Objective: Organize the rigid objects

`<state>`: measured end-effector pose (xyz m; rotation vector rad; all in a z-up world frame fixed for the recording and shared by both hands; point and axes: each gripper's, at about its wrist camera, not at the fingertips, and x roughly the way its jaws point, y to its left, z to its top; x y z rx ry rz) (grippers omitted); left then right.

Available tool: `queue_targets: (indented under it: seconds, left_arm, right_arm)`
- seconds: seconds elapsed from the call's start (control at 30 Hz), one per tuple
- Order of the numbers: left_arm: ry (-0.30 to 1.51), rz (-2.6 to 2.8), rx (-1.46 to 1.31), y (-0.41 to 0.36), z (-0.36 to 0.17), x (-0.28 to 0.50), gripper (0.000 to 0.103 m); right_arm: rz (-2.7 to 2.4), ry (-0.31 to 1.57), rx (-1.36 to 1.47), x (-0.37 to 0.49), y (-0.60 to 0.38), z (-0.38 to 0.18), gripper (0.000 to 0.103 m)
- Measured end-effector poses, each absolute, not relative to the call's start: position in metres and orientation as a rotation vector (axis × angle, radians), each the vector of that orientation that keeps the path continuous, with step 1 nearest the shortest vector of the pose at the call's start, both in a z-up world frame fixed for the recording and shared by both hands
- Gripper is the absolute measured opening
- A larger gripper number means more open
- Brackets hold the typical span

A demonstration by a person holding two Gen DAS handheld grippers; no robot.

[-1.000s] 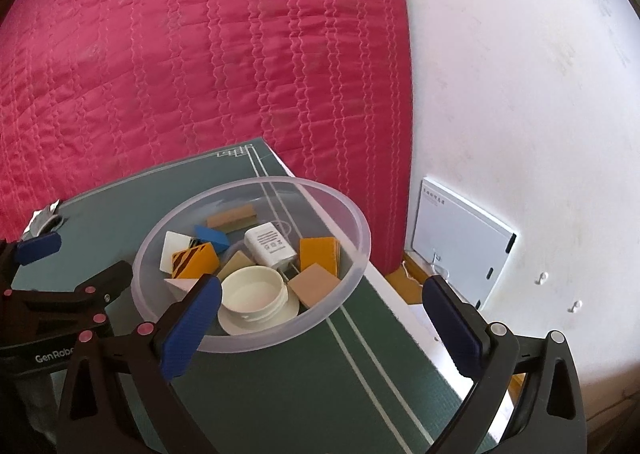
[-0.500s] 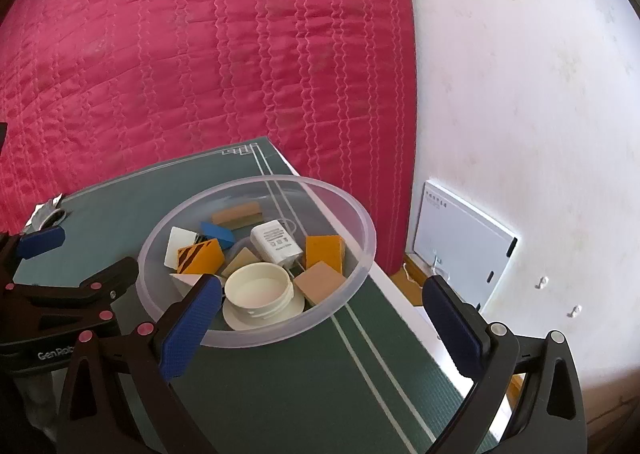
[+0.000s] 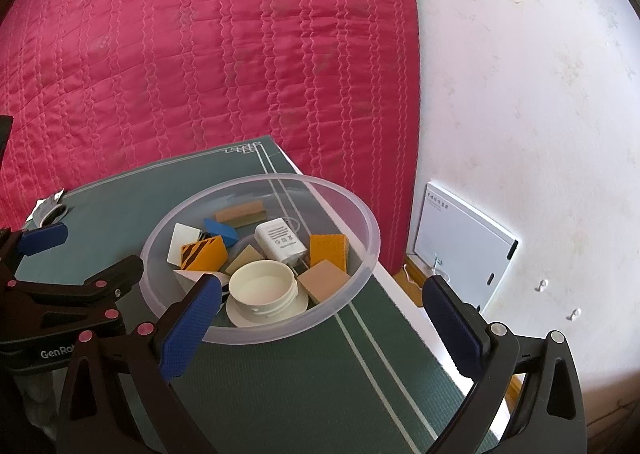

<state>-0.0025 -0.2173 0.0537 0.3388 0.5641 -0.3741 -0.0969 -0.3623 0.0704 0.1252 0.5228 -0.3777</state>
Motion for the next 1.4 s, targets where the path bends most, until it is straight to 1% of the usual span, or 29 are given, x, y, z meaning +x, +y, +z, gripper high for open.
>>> queue_targets:
  seconds: [1.4]
  left_arm:
    - [0.558, -0.374, 0.369, -0.2183, 0.0489, -0.0062, 0.102]
  right_arm:
    - [-0.375, 0.535, 0.134, -0.1002, -0.3575, 0.0652, 0.101]
